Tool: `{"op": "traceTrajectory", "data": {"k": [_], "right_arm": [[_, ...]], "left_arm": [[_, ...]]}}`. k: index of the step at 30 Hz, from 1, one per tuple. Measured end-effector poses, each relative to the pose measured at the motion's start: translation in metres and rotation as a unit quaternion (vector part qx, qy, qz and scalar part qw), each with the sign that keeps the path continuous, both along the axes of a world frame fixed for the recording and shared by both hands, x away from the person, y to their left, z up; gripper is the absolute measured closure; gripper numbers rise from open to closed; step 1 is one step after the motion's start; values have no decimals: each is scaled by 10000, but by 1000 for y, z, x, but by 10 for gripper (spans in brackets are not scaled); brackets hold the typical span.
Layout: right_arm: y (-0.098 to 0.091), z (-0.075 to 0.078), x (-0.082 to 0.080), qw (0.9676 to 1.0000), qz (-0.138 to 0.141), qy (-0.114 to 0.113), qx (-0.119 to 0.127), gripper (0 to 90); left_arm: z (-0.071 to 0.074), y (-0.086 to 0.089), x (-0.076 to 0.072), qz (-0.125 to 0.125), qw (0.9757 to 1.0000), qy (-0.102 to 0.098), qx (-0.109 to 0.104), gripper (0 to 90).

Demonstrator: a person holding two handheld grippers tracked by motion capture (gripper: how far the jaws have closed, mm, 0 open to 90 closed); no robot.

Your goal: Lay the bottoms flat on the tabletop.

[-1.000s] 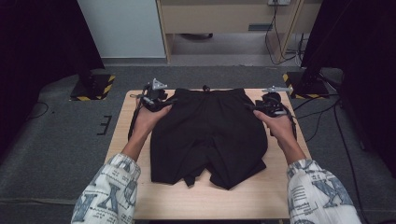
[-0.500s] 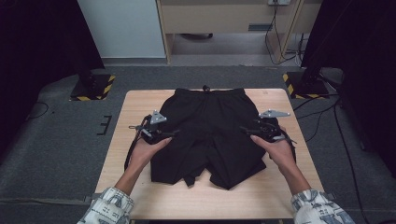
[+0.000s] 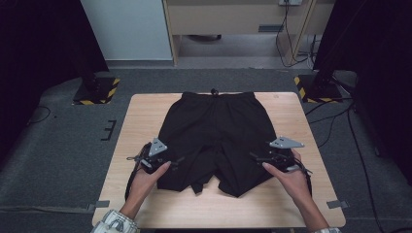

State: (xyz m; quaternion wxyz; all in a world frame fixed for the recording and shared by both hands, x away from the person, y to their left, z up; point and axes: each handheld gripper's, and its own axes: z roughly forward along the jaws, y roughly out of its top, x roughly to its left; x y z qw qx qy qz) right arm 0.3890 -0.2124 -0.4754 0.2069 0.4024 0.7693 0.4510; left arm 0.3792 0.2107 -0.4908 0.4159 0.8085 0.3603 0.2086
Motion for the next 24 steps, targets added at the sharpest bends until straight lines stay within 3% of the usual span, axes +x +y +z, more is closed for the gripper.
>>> {"op": "traceTrajectory", "data": {"k": [1, 3, 5, 7, 8, 13, 16, 17, 20, 22, 24], "right_arm": [[-1, -2, -5, 9999, 4, -54, 106, 256], [-1, -7, -10, 9999, -11, -73, 89, 313], [-1, -10, -17, 9999, 80, -76, 9, 367], [2, -16, -25, 9997, 161, -99, -165, 424], [6, -18, -32, 9989, 358, -79, -302, 471], [17, -19, -44, 9976, 583, -55, -369, 522], [27, -19, -50, 9961, 772, -16, -418, 500], [34, -21, -51, 9951, 883, 88, -434, 437], [42, -24, -54, 9938, 995, 179, -459, 383], [50, -28, -55, 9926, 1054, 240, -558, 336], [56, -32, -55, 9913, 1107, 288, -655, 335]], "left_arm": [[-2, 0, -3, -31, 10000, 48, -17, 78], [-6, -2, -13, -6, 9998, 172, 84, 117], [-3, -4, -21, 70, 9997, 153, 203, 134], [0, -6, -27, 19, 9998, 43, 186, 134], [0, -7, -29, -15, 9998, 60, 192, 128], [-9, -22, -33, -216, 9975, 158, 657, 106], [-16, -28, -30, -294, 9957, 203, 857, 99], [-18, -29, -28, -312, 9950, 273, 904, 144], [-23, -30, -25, -339, 9932, 457, 1015, 225], [-25, -29, -22, -332, 9923, 597, 1036, 383], [-28, -28, -19, -322, 9914, 767, 1010, 473]]}}
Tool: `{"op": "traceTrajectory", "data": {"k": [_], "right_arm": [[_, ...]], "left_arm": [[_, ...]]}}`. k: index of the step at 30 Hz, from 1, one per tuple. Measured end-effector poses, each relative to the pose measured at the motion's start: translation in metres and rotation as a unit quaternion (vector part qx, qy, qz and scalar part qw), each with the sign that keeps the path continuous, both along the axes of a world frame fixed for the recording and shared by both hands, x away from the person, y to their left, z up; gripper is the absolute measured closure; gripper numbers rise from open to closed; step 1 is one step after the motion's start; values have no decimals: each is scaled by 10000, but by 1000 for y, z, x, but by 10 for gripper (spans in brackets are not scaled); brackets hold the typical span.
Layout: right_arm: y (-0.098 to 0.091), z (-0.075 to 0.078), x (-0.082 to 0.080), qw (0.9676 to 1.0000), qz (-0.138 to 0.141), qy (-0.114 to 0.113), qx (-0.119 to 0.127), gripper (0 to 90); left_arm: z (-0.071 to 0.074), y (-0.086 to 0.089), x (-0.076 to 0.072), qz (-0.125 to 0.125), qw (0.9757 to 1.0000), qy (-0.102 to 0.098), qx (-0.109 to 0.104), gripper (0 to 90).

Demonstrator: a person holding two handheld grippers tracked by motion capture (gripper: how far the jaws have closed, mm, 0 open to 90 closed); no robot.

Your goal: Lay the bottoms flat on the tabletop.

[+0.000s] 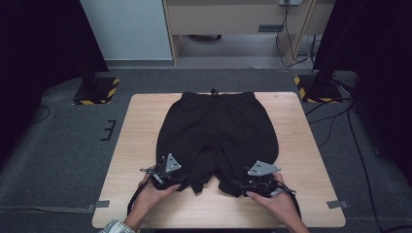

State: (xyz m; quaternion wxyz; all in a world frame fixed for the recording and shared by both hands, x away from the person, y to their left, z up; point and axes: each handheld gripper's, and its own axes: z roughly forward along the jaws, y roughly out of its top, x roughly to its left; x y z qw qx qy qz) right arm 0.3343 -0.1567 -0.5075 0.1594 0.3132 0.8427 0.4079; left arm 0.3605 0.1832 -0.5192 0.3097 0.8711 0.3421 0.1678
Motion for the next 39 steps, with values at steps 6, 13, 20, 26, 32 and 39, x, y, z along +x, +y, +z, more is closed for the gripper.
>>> {"op": "traceTrajectory", "data": {"k": [6, 13, 20, 26, 32, 39], "right_arm": [[3, -5, 1, 9994, 10, 80, -351, 779], [-20, 3, 7, 9995, -300, 66, -101, 891], [-39, 9, 14, 9979, -646, -25, 22, 893], [-50, 8, 22, 9950, -994, -82, 98, 892], [-51, -3, 50, 9902, -1385, -37, 199, 885], [-59, 9, 49, 9837, -1667, -73, 665, 576]], "left_arm": [[1, 9, 7, 235, 9996, 144, -75, 792], [8, 37, 17, 819, 9966, -74, -58, 877], [14, 52, 22, 1234, 9909, -544, -14, 874], [3, 54, 36, 1413, 9889, -448, 115, 867], [-2, 55, 41, 1440, 9889, -318, 150, 859], [5, 48, 33, 1465, 9878, -528, 7, 593]]}}
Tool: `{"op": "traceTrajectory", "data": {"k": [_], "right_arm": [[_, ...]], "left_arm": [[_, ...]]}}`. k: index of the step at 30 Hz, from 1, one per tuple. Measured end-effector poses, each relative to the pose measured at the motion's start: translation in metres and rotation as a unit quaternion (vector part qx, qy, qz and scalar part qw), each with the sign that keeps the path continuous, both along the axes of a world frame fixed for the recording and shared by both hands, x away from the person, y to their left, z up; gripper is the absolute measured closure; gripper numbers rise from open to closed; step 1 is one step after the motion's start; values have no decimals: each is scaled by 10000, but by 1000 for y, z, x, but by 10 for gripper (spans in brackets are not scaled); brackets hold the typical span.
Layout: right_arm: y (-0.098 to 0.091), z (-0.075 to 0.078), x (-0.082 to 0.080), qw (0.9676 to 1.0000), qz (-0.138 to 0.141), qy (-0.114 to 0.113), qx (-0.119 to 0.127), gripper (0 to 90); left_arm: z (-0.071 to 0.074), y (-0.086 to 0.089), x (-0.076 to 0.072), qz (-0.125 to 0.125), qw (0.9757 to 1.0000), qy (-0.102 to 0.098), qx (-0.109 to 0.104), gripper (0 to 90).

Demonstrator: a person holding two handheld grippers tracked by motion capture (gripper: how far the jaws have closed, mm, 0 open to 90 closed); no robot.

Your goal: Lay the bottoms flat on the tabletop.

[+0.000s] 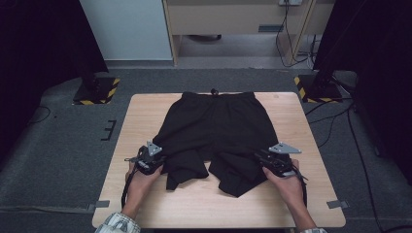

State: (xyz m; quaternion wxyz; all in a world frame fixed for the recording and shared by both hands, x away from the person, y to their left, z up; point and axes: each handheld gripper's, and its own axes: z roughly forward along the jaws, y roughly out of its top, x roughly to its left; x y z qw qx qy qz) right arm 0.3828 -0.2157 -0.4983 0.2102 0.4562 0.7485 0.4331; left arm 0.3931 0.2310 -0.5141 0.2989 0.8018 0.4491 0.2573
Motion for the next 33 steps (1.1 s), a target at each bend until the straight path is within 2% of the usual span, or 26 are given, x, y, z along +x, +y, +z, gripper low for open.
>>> {"op": "traceTrajectory", "data": {"k": [1, 3, 4, 5, 6, 9, 13, 17, 21, 24, 27, 30, 32, 33], "right_arm": [[-3, 4, -5, 9999, -26, -86, 58, 539], [-9, 10, -14, 9998, -76, -163, 18, 492], [-13, 13, -18, 9998, -102, -196, -20, 479], [-23, 15, -22, 9995, -264, -172, -59, 478], [-23, 15, -22, 9995, -264, -172, -59, 478], [-37, 9, -27, 9989, -436, 9, -162, 572], [-42, -3, -31, 9982, -377, 366, -299, 642], [-39, -15, -25, 9966, -287, 645, -418, 627], [-37, -24, -22, 9949, -234, 799, -561, 603], [-36, -28, -22, 9938, -73, 881, -670, 703], [-36, -27, -25, 9936, 133, 875, -702, 862], [-41, -25, -32, 9929, 174, 927, -723, 889], [-50, -23, -47, 9914, 229, 1017, -796, 889], [-50, -23, -47, 9914, 229, 1017, -796, 889]], "left_arm": [[1, -1, -1, -22, 10000, -16, -23, 577], [5, -2, -4, -57, 9999, -99, -101, 567], [8, -3, -6, -57, 9997, -165, -142, 561], [9, -3, -6, -57, 9996, -207, -166, 543], [11, -4, -8, -49, 9995, -240, -209, 543], [15, -6, -12, -111, 9990, -287, -318, 526], [17, -10, -13, -182, 9989, -332, -280, 520], [15, -11, -11, -164, 9991, -329, -223, 504], [13, -8, -10, -124, 9992, -286, -234, 500], [14, -8, -9, -105, 9991, -330, -251, 501], [14, -10, -8, -136, 9991, -345, -216, 504], [15, -12, -8, -175, 9990, -343, -208, 512], [16, -13, -9, -203, 9990, -353, -208, 519], [17, -13, -9, -215, 9989, -358, -208, 519]]}}
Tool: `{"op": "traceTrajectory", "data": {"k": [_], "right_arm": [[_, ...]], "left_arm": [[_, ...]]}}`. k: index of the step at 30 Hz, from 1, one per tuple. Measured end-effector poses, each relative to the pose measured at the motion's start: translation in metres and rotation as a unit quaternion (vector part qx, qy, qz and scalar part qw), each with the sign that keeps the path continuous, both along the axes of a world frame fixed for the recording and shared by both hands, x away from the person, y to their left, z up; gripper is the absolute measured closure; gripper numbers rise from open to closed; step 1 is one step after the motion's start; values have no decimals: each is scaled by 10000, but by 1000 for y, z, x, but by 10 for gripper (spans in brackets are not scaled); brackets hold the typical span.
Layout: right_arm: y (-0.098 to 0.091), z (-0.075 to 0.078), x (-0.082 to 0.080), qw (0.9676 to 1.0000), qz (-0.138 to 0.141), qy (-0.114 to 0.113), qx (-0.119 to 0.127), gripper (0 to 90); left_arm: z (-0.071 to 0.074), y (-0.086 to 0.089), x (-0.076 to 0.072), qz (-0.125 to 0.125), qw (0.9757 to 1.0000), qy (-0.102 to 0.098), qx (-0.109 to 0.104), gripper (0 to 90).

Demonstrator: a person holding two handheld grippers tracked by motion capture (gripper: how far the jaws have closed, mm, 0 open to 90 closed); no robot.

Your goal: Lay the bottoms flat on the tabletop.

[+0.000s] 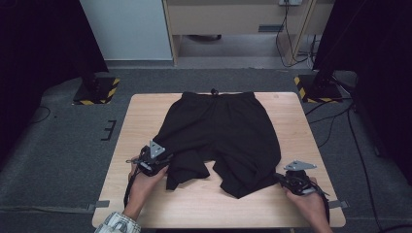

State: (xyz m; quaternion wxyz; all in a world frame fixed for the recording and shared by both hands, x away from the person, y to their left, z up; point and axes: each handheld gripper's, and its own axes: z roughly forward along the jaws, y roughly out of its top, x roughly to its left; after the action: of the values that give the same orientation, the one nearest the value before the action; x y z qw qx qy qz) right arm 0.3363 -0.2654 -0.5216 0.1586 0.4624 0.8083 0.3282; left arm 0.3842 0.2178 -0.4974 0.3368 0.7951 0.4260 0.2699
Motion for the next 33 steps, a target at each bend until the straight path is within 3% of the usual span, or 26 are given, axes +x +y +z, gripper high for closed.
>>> {"op": "traceTrajectory", "data": {"k": [2, 5, 7, 9, 12, 14, 18, 20, 25, 30, 31, 33], "right_arm": [[-13, 3, -18, 9999, -91, 103, -53, 888], [-20, 5, -33, 9996, -123, 145, -209, 880], [-28, 6, -47, 9991, -231, 162, -321, 829], [-34, 8, -55, 9988, -361, -42, -335, 756], [-36, 16, -53, 9974, -513, -497, -18, 596], [-30, 20, -46, 9963, -498, -696, 88, 551], [-14, 22, -30, 9953, -360, -878, 193, 545], [-5, 26, -28, 9945, -212, -967, 329, 545], [24, 40, -24, 9917, 208, -1205, 397, 576], [60, 46, -11, 9898, 666, -1158, 498, 508], [75, 45, -8, 9890, 823, -1124, 499, 491], [83, 45, -7, 9883, 922, -1126, 460, 488]], "left_arm": [[1, -2, 0, -15, 10000, 1, 1, 519], [1, -4, -1, -45, 10000, 28, -9, 519], [1, -7, -3, -115, 9999, 53, 1, 519], [2, -12, -4, -213, 9997, 63, 39, 519], [3, -22, -8, -351, 9994, 31, 29, 516], [6, -29, -11, -469, 9989, 18, -25, 514], [8, -51, -19, -800, 9968, -3, -14, 503], [7, -59, -21, -875, 9962, -45, 12, 503], [7, -70, -22, -914, 9957, -168, 42, 505], [4, -69, -23, -941, 9954, -159, 117, 503], [3, -69, -23, -930, 9955, -152, 105, 503], [3, -67, -23, -920, 9956, -158, 109, 502]]}}
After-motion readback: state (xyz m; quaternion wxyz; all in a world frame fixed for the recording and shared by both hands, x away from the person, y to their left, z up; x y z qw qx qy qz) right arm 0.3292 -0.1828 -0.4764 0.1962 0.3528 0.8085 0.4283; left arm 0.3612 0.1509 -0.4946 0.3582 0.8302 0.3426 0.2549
